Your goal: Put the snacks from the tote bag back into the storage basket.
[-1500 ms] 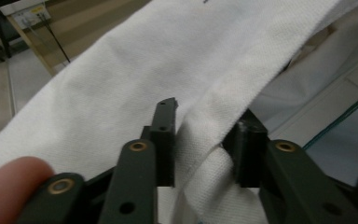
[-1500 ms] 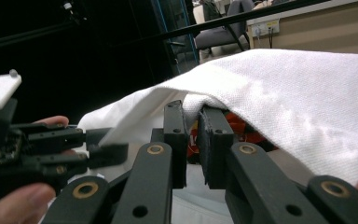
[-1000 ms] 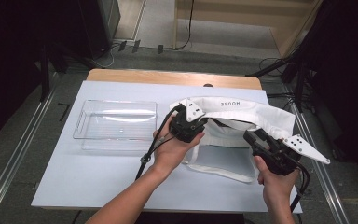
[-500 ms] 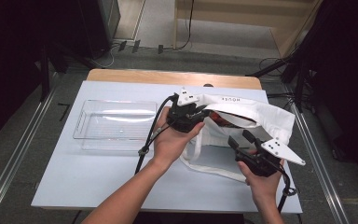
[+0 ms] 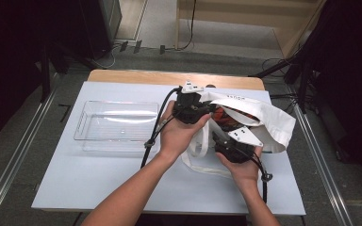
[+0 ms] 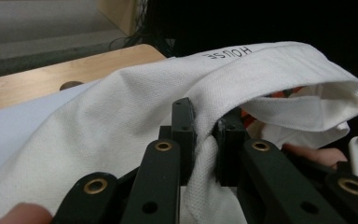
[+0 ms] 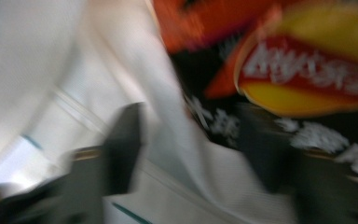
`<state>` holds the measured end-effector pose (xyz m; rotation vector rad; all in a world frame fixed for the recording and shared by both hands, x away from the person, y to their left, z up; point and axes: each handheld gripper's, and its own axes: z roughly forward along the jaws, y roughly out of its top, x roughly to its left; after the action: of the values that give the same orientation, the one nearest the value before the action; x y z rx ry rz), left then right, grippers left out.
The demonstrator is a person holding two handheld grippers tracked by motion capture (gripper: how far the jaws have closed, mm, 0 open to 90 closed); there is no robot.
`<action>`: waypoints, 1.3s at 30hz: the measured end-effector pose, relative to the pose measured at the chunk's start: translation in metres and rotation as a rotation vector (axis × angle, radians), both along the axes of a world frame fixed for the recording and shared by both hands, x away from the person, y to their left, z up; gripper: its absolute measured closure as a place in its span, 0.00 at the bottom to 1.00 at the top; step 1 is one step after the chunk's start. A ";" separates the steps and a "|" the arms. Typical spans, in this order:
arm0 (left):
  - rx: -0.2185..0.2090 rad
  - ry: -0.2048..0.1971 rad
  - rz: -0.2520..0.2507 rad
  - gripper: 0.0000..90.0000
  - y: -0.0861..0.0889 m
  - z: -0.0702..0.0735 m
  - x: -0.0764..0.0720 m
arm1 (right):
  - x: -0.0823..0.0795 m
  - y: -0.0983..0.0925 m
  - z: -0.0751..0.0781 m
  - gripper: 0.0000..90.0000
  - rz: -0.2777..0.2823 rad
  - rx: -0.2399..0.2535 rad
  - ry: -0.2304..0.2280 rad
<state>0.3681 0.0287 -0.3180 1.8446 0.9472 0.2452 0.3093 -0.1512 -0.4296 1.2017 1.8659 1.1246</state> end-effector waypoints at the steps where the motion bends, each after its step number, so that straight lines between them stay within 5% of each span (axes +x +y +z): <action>1: 0.000 0.000 0.000 0.92 0.000 0.000 0.000 | 0.000 0.000 0.000 0.59 0.000 0.000 0.000; 2: -0.002 0.000 -0.001 0.92 -0.001 0.001 0.002 | 0.000 -0.001 -0.002 0.68 -0.007 -0.010 0.009; 3: -0.004 0.006 -0.001 0.92 -0.001 0.002 0.006 | -0.002 -0.008 -0.006 0.89 0.029 0.011 0.051; 5: -0.006 0.000 0.009 0.92 -0.002 0.004 0.009 | -0.007 -0.012 -0.007 0.97 0.054 0.013 0.066; 12: -0.003 0.007 0.035 0.92 -0.003 0.006 0.022 | -0.056 -0.029 -0.007 0.99 0.201 0.047 0.044; 16: 0.001 0.011 0.065 0.92 -0.001 0.002 0.029 | -0.083 -0.041 -0.006 1.00 0.225 0.097 0.059; 22: 0.002 0.033 0.084 0.92 0.004 -0.005 0.035 | -0.116 -0.044 0.004 1.00 0.315 0.052 0.038; 24: 0.014 0.020 0.085 0.92 0.001 -0.007 0.033 | -0.116 -0.045 0.005 0.94 0.296 0.028 0.037; 26: 0.017 0.020 0.085 0.91 0.000 -0.007 0.032 | -0.114 -0.055 0.014 0.74 0.281 0.140 0.011; 29: 0.013 0.021 0.078 0.91 0.001 -0.008 0.032 | -0.112 -0.076 0.038 0.66 0.161 0.210 -0.077; 33: -0.008 0.039 0.074 0.90 0.003 -0.010 0.033 | -0.102 -0.101 0.062 0.51 -0.060 0.217 -0.198; 36: -0.007 0.039 0.058 0.88 0.002 -0.011 0.032 | -0.091 -0.111 0.074 0.36 -0.118 0.228 -0.217; 39: -0.007 0.034 0.048 0.85 0.002 -0.011 0.029 | -0.074 -0.107 0.073 0.26 -0.174 0.128 -0.191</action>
<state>0.3975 0.0309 -0.3289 1.8265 1.0157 0.2401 0.2351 -0.2585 -0.3566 1.2536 1.5364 1.2305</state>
